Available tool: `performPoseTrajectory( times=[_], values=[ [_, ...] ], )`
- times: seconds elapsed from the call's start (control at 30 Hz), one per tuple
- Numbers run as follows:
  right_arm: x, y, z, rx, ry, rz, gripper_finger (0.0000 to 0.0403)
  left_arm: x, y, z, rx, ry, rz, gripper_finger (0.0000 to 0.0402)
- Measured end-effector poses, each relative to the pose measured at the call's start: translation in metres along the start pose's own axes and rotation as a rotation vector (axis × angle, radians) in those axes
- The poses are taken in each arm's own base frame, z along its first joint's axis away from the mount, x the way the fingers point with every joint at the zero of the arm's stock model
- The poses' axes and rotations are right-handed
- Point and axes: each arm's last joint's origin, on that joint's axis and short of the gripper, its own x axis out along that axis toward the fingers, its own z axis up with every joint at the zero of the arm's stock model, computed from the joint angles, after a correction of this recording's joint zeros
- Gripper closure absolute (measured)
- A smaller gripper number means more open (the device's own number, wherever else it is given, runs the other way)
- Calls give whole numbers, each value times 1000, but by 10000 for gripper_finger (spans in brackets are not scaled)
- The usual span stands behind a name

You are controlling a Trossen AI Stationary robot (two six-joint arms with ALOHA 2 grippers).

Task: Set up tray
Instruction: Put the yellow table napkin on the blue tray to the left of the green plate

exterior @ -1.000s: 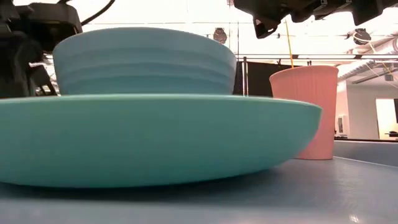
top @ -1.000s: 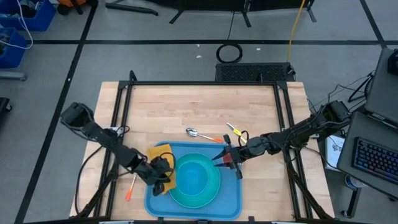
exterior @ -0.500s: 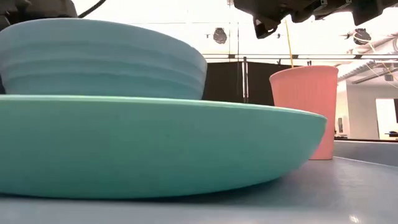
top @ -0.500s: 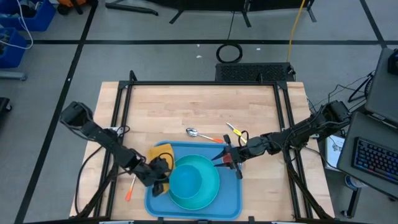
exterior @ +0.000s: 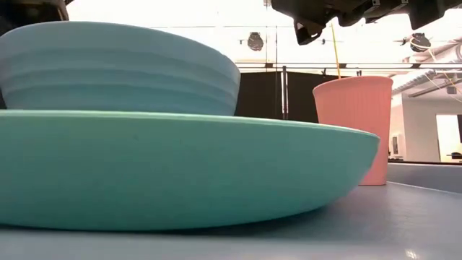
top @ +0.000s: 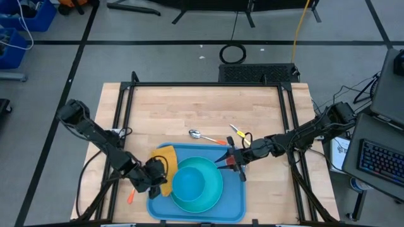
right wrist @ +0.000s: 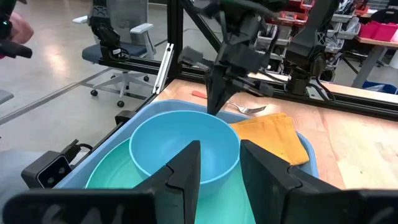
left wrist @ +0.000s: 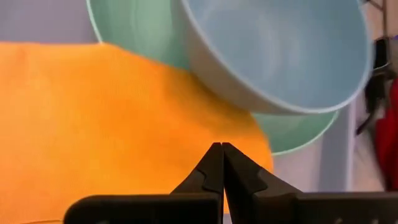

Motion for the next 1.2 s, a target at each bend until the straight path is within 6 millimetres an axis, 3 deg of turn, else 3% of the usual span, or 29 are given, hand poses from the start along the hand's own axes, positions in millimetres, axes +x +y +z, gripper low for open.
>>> performPoseTrajectory(
  times=[0.23, 0.57, 0.8, 1.2],
  values=[
    [0, 0, 0, 0, 0, 0, 300, 18, 9, -7, -31, 78, 79, 401],
    [0, 0, 0, 0, 2, 0, 300, 39, 3, -7, -12, 50, 8, 401],
    [0, 0, 0, 0, 2, 0, 300, 59, 12, -11, -115, 236, -9, 401],
    [0, 0, 0, -1, 3, 0, 300, 53, 13, -14, -222, 498, -90, 401]
  ],
)
